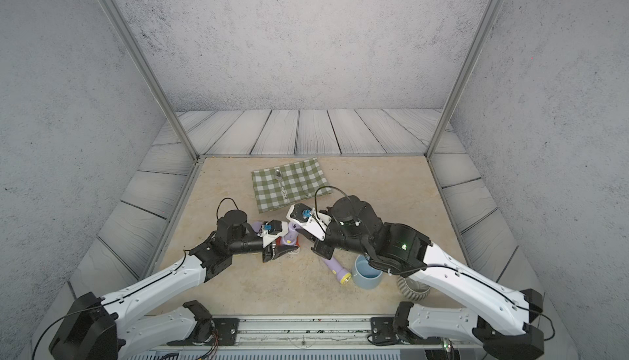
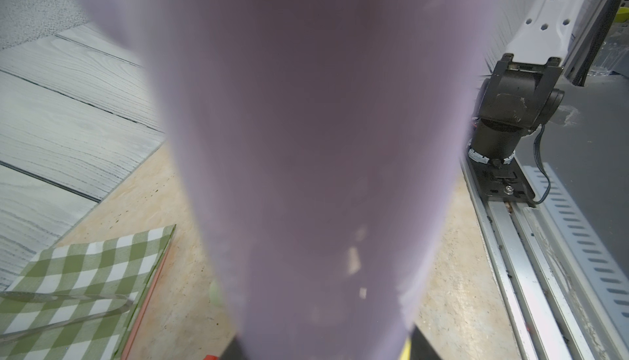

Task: Close the plug at the bottom of the flashlight
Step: Close the plug of the flashlight, then place the flashlight at the center of the board.

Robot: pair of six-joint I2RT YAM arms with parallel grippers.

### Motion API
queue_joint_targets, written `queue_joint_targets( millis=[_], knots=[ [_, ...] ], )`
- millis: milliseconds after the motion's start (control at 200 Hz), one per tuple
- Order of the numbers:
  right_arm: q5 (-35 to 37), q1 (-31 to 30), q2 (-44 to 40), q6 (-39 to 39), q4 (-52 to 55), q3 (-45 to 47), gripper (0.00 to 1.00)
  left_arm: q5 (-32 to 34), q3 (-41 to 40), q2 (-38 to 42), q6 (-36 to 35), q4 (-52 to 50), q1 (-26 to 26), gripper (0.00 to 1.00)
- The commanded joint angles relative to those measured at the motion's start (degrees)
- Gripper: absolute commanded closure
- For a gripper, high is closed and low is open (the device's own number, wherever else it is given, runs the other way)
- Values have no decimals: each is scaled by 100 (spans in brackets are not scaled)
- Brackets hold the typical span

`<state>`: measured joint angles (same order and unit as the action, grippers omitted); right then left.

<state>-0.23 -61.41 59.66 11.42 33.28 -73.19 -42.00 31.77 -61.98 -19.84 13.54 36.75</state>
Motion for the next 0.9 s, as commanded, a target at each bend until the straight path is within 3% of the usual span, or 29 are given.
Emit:
queue_joint_targets(
  millis=[0, 215, 330, 646, 896],
  knots=[
    [11, 233, -112, -421, -265, 279, 66, -235, 229, 66, 229, 282, -36, 100],
    [-722, 721, -278, -1003, -687, 749, 33, -357, 146, 100, 680, 787, -36, 100],
    [-958, 887, -392, -1227, -997, 960, 23, -388, 116, 89, 834, 966, -35, 100],
    [-1873, 1148, -221, -1890, -1744, 1125, 23, -494, 50, -16, 1163, 1367, -37, 100],
    [-2160, 1187, 150, -2104, -2084, 1131, 23, -502, -3, -29, 1357, 1655, -30, 100]
  ],
)
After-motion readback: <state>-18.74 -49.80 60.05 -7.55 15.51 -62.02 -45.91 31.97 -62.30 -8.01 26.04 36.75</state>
